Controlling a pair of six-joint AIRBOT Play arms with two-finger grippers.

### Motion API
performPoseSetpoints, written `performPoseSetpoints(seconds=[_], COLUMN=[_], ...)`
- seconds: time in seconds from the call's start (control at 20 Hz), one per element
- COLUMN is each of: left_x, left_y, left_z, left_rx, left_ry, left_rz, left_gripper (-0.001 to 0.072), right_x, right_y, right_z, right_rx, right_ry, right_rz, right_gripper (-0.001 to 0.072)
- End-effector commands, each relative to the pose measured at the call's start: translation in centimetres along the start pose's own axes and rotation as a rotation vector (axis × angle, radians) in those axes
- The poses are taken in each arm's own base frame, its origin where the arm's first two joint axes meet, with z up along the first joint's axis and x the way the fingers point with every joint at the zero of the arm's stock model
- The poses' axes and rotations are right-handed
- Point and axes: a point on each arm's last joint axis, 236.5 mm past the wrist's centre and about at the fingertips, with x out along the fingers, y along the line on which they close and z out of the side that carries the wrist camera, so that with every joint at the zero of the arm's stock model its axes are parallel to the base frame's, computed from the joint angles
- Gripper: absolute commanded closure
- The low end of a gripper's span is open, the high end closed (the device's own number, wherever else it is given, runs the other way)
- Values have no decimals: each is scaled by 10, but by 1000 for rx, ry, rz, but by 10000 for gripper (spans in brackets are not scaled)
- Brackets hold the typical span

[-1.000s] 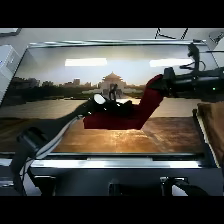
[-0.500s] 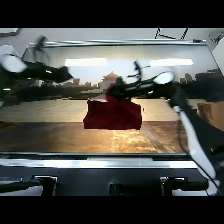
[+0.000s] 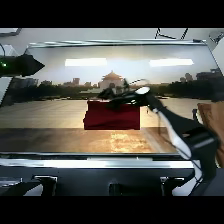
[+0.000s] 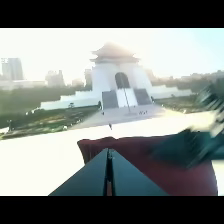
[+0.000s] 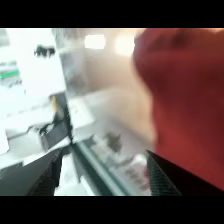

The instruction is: Fold the clothes and pants, and hang the long-sleeved shirts on hangers.

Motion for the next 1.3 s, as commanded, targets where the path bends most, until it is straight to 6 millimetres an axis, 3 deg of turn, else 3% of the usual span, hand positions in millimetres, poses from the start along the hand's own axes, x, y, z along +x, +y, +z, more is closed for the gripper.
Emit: performPoseSetpoints(seconds=[0.0,0.1,0.15,0.2,0.3,0.45,0.65,0.8,0.85,0.9,1.0,1.1,1.25], left_x=[-6,-6,-6,-6,-6,-6,-6,-6,-6,-6,-6,-5,-5], left_y=[4,4,3,3,2,2,2,2,2,2,2,3,3], left_z=[-6,-6,-6,-6,-6,-6,-6,-6,-6,-6,-6,-6,-7], left_rx=[19,18,19,18,14,-2,-12,-13,-13,-12,-11,-9,-9], left_ry=[22,22,22,22,22,22,22,22,22,22,23,23,23], left_rz=[22,21,19,19,16,16,16,16,16,16,17,17,17], left_gripper=[685,685,685,685,685,685,685,685,685,685,684,684,684], right_x=[-116,-195,-217,-223,-199,-152,-116,-108,-107,-107,-122,-158,-246], right_y=[-63,-138,-167,-185,-201,-190,-173,-165,-156,-143,-113,-81,-44], right_z=[36,27,15,3,-13,-17,-11,0,-3,-6,0,23,68], right_rx=[-30,55,122,175,188,124,80,74,39,4,-89,-145,-183], right_ry=[-32,5,31,56,69,70,64,19,37,59,86,50,-119], right_rz=[-250,-540,-623,-641,-573,-394,-265,-229,-192,-150,-66,-38,-127], right_gripper=[100,98,98,100,106,136,185,340,541,666,667,669,669])
